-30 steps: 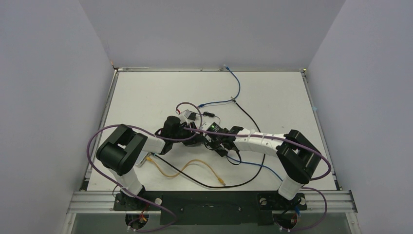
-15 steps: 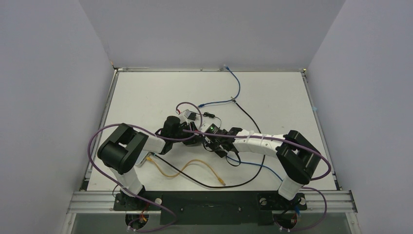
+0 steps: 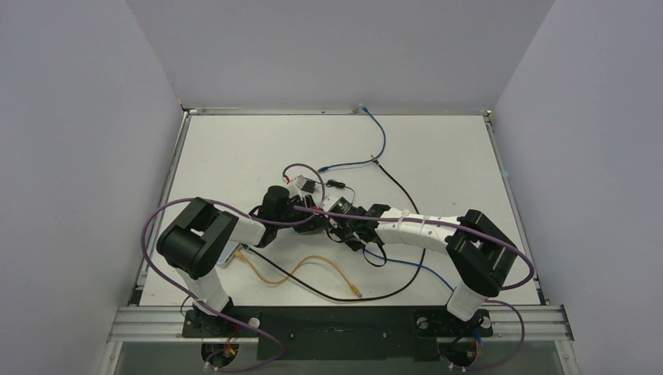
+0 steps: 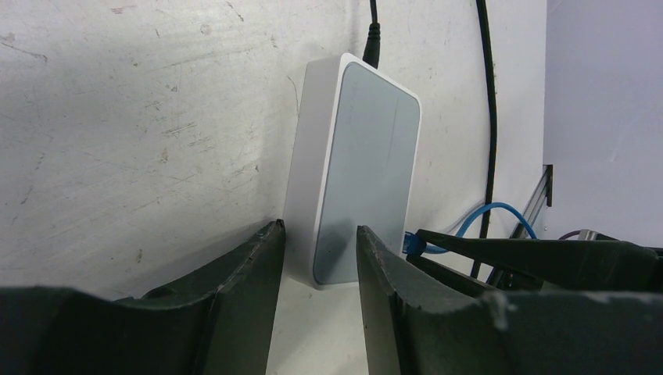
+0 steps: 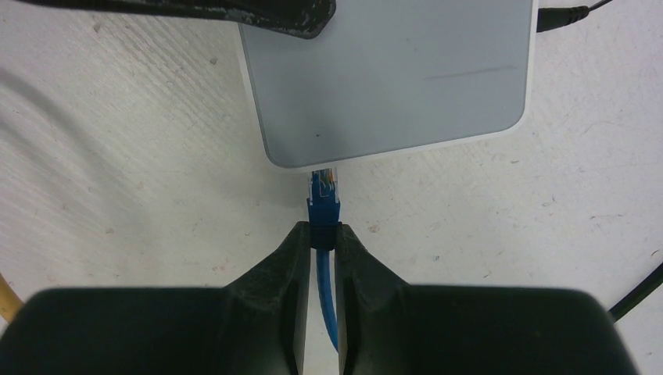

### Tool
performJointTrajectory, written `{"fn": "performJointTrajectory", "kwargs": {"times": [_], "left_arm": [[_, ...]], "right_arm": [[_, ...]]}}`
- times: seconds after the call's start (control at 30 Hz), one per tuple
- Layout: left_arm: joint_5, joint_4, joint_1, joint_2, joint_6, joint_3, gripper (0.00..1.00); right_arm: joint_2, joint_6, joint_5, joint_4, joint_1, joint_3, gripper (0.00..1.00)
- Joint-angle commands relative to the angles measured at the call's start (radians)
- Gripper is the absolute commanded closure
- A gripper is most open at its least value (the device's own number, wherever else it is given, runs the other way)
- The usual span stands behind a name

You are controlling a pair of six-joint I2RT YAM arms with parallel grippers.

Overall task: Insert the plug into the switch port
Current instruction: Insert the connector into the switch port.

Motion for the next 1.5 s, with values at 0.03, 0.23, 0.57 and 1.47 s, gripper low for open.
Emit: {"fn": "performJointTrajectory", "kwargs": {"times": [0.03, 0.23, 0.57, 1.47], "left_arm": [[0.017, -0.018, -0.003, 0.024, 0.015, 0.010, 0.63], [0.034, -0.016, -0.004, 0.029, 0.016, 0.009, 0.64], [0.081, -0.020, -0.019, 0.025, 0.015, -0.022, 0.69], [-0.032, -0.393, -0.163, -0.475, 0.135, -0.239, 0.67]], "right_arm": [[-0.034, 0.028, 0.012, 0.094, -0.006, 0.019, 1.00], [-0.017, -0.010, 0.007, 0.137, 0.001, 0.014, 1.00], [0.017, -0.148, -0.031, 0.196, 0.003, 0.033, 1.00], [0.006, -0.475, -0.241, 0.180, 0.123, -0.042, 1.00]]}}
